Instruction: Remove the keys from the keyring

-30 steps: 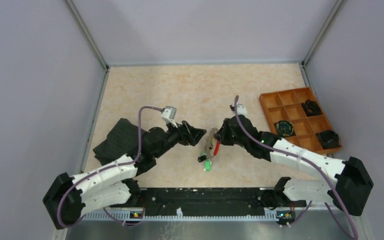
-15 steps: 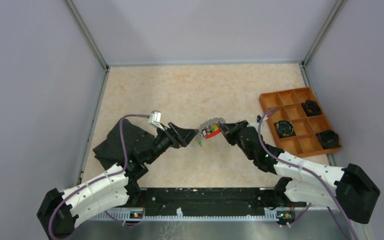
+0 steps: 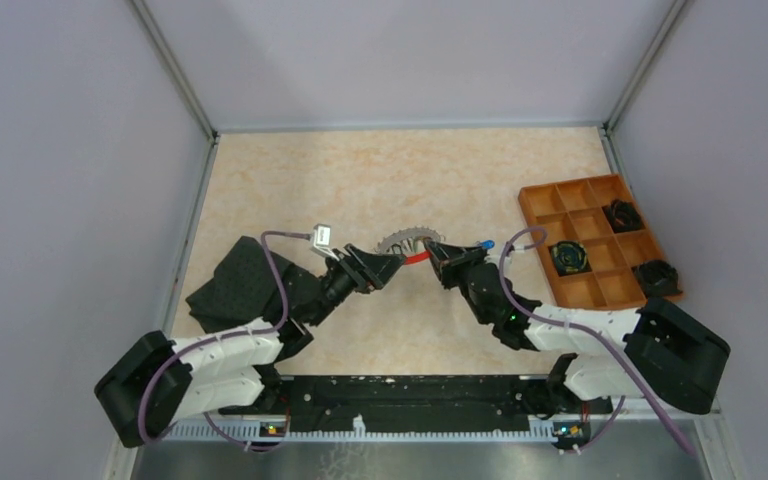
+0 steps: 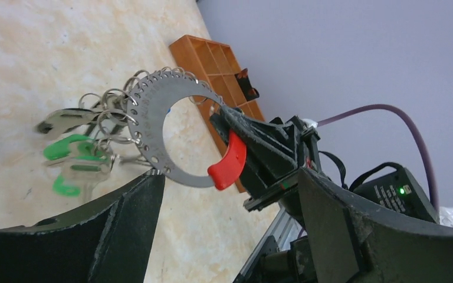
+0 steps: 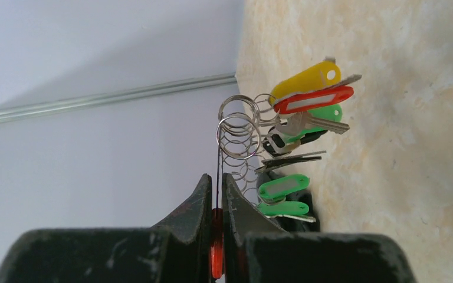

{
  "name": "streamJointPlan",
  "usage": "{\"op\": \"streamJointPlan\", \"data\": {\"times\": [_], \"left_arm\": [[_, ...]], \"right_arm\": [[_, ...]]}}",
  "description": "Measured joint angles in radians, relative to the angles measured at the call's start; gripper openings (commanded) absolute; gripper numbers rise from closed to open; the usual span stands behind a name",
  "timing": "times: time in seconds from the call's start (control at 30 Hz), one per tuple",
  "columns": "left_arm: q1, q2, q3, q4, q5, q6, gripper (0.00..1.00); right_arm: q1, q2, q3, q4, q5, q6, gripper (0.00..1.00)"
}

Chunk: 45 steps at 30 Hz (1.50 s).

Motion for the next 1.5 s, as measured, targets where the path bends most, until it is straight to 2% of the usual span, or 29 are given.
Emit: {"op": "streamJointPlan", "data": {"times": [0.23, 0.4, 0.5, 0.57, 1.03, 1.13, 1.2, 1.27, 1.4, 1.5], "left_arm": [[0.000, 0.153, 0.003, 0.185, -0.013, -0.043, 0.80], [0.000, 0.206, 0.004, 0.261, -0.058, -0.051, 0.69], [0.000, 0.253, 0.004, 0.319, -0.076, -0.058, 0.56], [0.003, 0.281, 0.004, 0.354, -0.079, -0.067, 0.52], [0.026, 0.338, 0.047, 0.409, -0.024, -0.094, 0.37], [0.026, 0.363, 0.057, 0.428, 0.003, -0.115, 0.25], [0.024, 0.385, 0.060, 0.459, 0.024, -0.136, 0.11], [0.024, 0.404, 0.063, 0.493, 0.045, -0.158, 0.00], [0.031, 0.432, 0.070, 0.504, 0.103, -0.174, 0.00], [0.048, 0.428, 0.084, 0.444, 0.178, -0.177, 0.00]], "right_arm": [[0.050, 0.032, 0.037, 0.034, 0.097, 0.014, 0.00], [0.050, 0.035, 0.068, 0.043, 0.136, 0.031, 0.00], [0.050, 0.053, 0.079, 0.052, 0.143, 0.045, 0.00], [0.050, 0.067, 0.080, 0.051, 0.145, 0.047, 0.00], [0.067, 0.051, 0.071, 0.039, 0.122, 0.043, 0.00], [0.070, 0.023, 0.060, 0.019, 0.129, 0.033, 0.00], [0.070, 0.005, 0.055, 0.001, 0.132, 0.026, 0.00], [0.070, -0.007, 0.049, -0.009, 0.133, 0.017, 0.13], [0.070, -0.050, 0.023, -0.014, 0.111, -0.031, 0.45], [0.080, -0.114, -0.018, -0.009, 0.045, -0.081, 0.57]]}}
